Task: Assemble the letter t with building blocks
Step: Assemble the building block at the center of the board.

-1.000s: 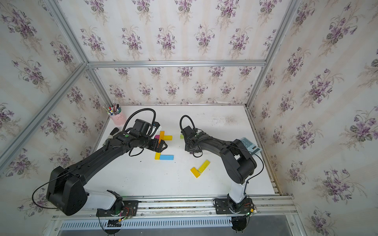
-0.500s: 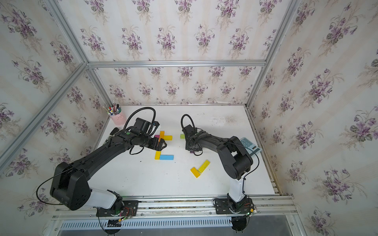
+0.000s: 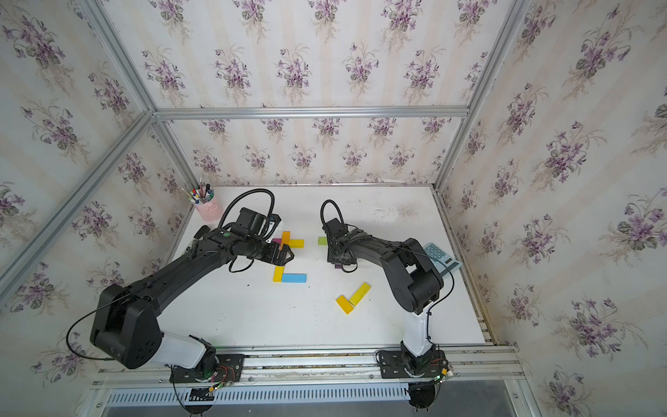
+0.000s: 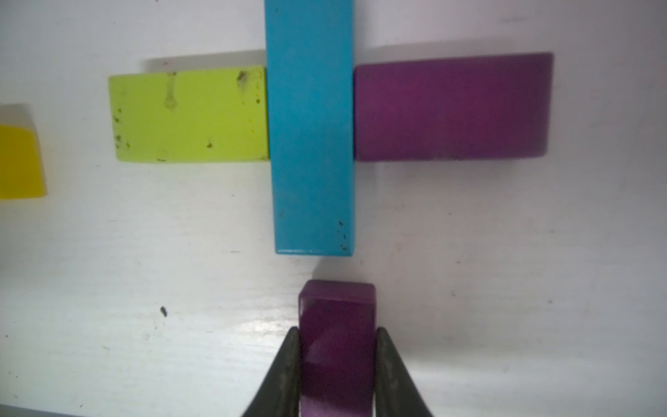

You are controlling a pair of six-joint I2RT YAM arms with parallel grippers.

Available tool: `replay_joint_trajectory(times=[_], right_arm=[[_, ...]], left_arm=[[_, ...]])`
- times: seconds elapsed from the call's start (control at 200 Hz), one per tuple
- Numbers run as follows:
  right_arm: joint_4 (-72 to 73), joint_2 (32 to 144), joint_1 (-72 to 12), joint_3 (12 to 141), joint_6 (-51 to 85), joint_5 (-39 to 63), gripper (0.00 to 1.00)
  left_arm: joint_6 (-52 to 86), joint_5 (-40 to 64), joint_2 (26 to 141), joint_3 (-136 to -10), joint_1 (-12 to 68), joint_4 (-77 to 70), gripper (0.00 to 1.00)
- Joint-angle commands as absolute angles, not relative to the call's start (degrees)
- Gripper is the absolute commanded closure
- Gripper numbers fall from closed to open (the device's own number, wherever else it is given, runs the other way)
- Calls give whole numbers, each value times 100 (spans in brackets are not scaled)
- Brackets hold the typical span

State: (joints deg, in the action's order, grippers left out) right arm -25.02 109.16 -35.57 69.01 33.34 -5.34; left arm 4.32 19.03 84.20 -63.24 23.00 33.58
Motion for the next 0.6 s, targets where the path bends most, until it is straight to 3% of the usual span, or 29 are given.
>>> replay_joint_trajectory(times=[0.0,0.595], right_arm=[[-2461,10971,-3550,6943,3289,-533,82],[-2439,11130,-3524,7033,3281,-519,81]], left_arm=[[408,1925,8429,-6354,2285,3322,0],[416,1951,8464,-6343,2276,3311,0]])
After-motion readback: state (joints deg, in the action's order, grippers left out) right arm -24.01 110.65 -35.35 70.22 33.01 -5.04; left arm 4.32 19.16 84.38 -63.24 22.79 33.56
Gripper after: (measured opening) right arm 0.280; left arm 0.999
